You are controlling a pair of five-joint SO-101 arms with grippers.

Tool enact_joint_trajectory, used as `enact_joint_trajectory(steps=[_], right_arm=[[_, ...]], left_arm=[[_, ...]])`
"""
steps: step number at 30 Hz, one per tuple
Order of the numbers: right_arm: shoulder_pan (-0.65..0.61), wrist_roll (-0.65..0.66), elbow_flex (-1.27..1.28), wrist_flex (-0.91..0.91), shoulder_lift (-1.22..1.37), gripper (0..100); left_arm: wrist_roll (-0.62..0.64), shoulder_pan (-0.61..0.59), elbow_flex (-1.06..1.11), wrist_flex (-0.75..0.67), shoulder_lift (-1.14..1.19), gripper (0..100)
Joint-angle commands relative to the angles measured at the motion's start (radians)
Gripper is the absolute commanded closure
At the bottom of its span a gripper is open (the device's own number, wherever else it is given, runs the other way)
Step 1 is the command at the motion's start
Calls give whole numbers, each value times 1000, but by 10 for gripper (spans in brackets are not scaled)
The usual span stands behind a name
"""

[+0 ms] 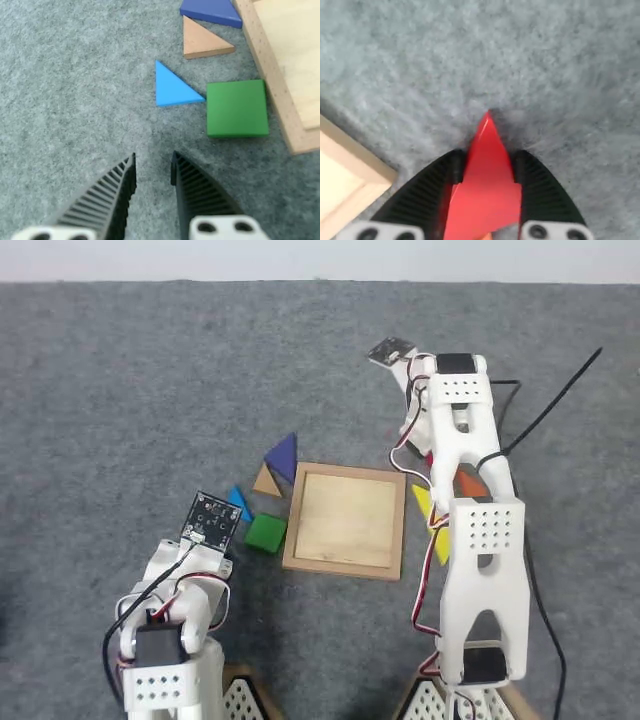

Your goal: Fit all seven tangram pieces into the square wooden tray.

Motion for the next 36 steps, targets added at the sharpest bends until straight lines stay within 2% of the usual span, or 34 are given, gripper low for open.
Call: enact_joint_trajectory(steps=[1, 5, 7, 15, 20, 27, 31, 36], right_arm=[[5, -69, -26, 33, -62, 857], [-1, -75, -54, 127, -125, 719], [-7, -69, -54, 173, -156, 681], [50, -103, -20, 206, -223, 688], [10, -114, 35, 189, -249, 687], [-36, -172, 60, 277, -501, 687], [-36, -181, 307, 183, -644, 687], [-41, -206, 832, -170, -895, 689]], left_arm=[[-9, -5, -7, 9, -20, 892], [-9, -5, -7, 9, -20, 892], [-9, -5, -7, 9, -20, 892], [-9, -5, -7, 9, -20, 892], [-9, -5, -7, 9, -20, 892], [-9, -5, -7, 9, -20, 892], [-9, -5, -7, 9, -20, 892], [-9, -5, -7, 9, -20, 892]])
